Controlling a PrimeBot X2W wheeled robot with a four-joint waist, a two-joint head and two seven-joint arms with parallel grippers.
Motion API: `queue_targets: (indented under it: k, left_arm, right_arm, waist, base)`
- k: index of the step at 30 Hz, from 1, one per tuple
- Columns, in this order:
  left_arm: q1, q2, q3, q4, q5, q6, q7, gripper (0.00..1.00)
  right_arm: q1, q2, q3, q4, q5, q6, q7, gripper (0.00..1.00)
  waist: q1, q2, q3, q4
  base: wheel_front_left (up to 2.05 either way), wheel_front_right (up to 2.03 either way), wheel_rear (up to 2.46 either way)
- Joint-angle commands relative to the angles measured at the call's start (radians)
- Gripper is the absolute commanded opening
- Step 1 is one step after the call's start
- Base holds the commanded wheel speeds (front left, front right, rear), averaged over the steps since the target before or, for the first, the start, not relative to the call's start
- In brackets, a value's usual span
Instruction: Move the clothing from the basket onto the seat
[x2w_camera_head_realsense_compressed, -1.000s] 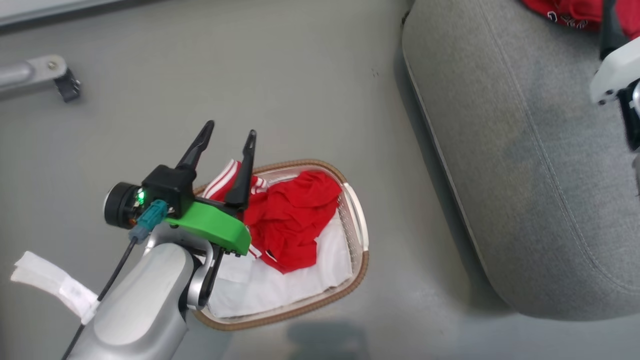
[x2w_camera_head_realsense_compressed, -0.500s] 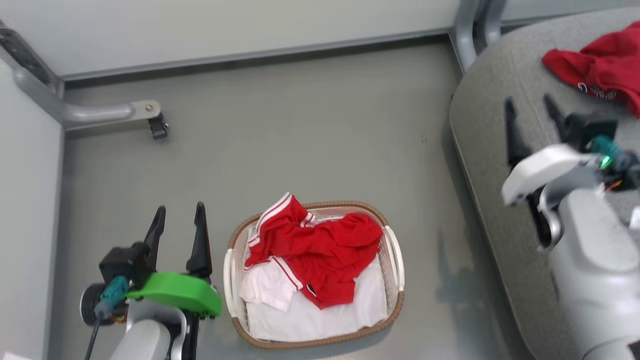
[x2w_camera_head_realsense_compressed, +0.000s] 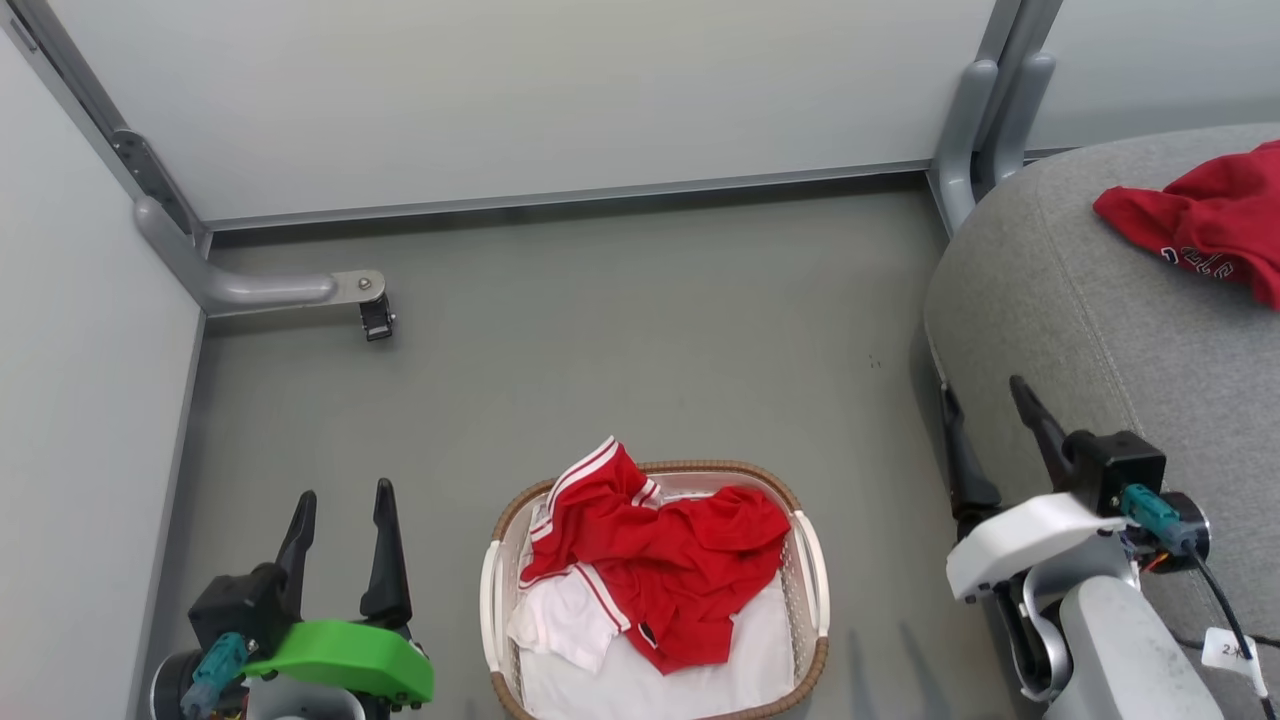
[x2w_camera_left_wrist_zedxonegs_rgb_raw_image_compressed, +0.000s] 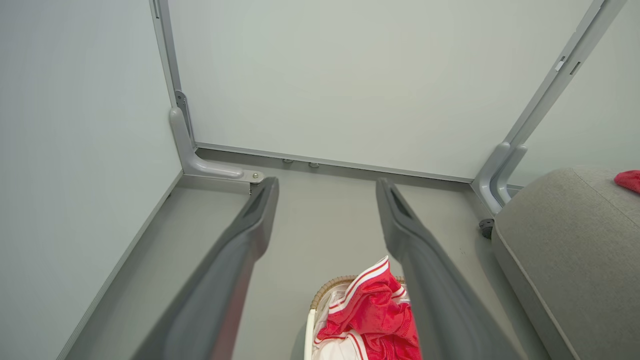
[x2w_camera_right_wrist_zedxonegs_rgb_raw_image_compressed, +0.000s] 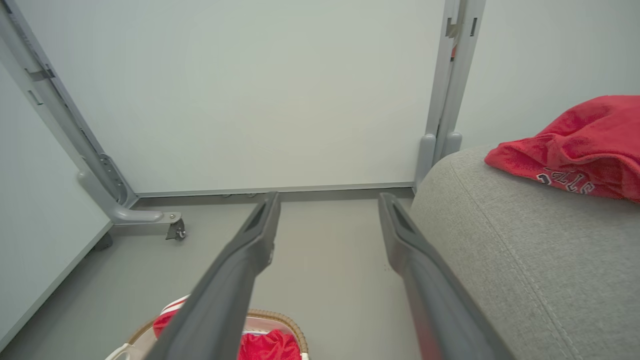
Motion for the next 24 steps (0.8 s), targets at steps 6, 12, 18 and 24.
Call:
queue_targets:
  k: [6, 12, 18, 24]
  left_arm:
    - [0.066, -0.028, 0.043, -0.027, 0.034, -0.017, -0.001, 1.00]
    - [0.112, -0.045, 0.065, -0.042, 0.054, -0.029, 0.000, 1.00]
    - [0.130, -0.061, 0.082, -0.038, 0.062, -0.042, -0.001, 1.00]
    - [0.127, -0.070, 0.092, -0.025, 0.070, -0.054, -0.001, 1.00]
  right_arm:
    - [0.091, -0.004, 0.032, -0.084, 0.040, -0.001, -0.005, 1.00]
    - [0.142, -0.003, 0.051, -0.111, 0.059, -0.001, -0.005, 1.00]
    - [0.159, -0.004, 0.065, -0.109, 0.065, -0.001, -0.005, 1.00]
    - [0.163, -0.004, 0.066, -0.100, 0.066, -0.001, -0.005, 1.00]
  waist:
    - [0.0001, 0.0000, -0.017, -0.023]
    - [0.0001, 0.0000, -0.041, -0.027]
    - [0.0001, 0.0000, -0.050, -0.021]
    - [0.0001, 0.0000, -0.055, -0.013]
  base:
    - [0.00, 0.00, 0.00]
    - [0.00, 0.00, 0.00]
    - [0.00, 0.00, 0.00]
    - [0.00, 0.00, 0.00]
